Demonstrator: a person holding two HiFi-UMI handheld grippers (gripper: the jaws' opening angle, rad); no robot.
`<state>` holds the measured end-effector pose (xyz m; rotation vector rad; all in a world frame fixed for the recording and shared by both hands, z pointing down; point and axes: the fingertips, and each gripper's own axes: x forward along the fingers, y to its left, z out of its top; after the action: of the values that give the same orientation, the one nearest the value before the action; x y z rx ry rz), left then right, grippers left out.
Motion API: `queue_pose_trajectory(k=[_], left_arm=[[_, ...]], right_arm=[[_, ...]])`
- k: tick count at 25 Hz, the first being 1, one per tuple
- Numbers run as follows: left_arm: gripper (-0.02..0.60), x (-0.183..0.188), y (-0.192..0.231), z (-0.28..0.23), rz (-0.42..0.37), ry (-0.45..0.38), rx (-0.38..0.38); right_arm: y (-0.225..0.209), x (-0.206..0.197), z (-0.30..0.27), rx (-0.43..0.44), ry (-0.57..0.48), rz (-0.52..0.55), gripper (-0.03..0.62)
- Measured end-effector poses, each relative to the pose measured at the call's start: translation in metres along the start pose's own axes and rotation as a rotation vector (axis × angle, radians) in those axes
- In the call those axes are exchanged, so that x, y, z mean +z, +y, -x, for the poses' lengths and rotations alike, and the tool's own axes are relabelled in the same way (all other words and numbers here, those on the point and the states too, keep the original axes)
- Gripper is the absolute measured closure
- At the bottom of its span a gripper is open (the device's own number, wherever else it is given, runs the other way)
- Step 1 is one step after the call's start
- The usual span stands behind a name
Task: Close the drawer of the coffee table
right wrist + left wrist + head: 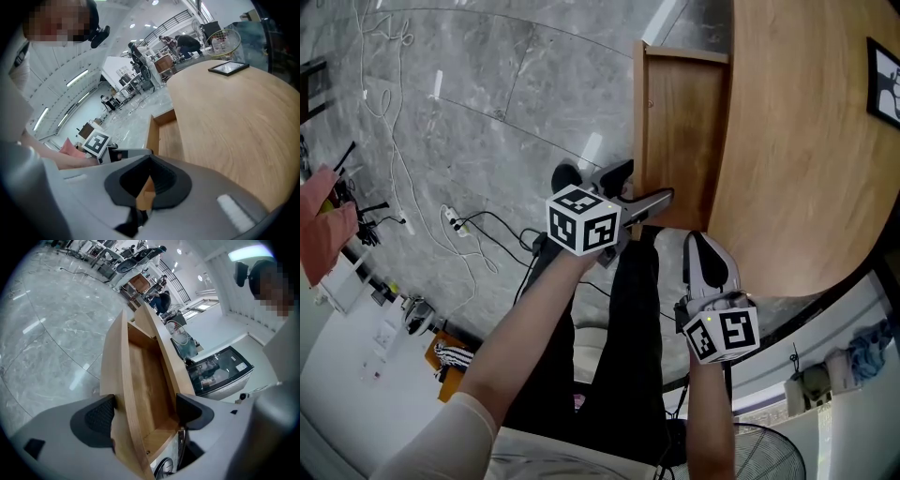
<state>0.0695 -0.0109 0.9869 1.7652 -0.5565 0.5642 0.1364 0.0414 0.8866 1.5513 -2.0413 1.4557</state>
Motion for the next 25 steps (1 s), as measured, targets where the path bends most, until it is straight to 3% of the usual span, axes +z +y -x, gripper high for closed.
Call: queue_pose_trajectory(k=[16, 25], left_arm=[[0.184, -0.001, -0.048, -0.035, -0.034, 0.041, -0.073], [0.167, -0.002, -0.066, -0.054, -0.014, 0.044, -0.123]], right_arm=[[-0.037, -0.004, 0.028, -0.039, -0.009, -0.027, 0.583], [-0.047, -0.018, 0.031, -0.05, -0.021, -0.072, 0.583]])
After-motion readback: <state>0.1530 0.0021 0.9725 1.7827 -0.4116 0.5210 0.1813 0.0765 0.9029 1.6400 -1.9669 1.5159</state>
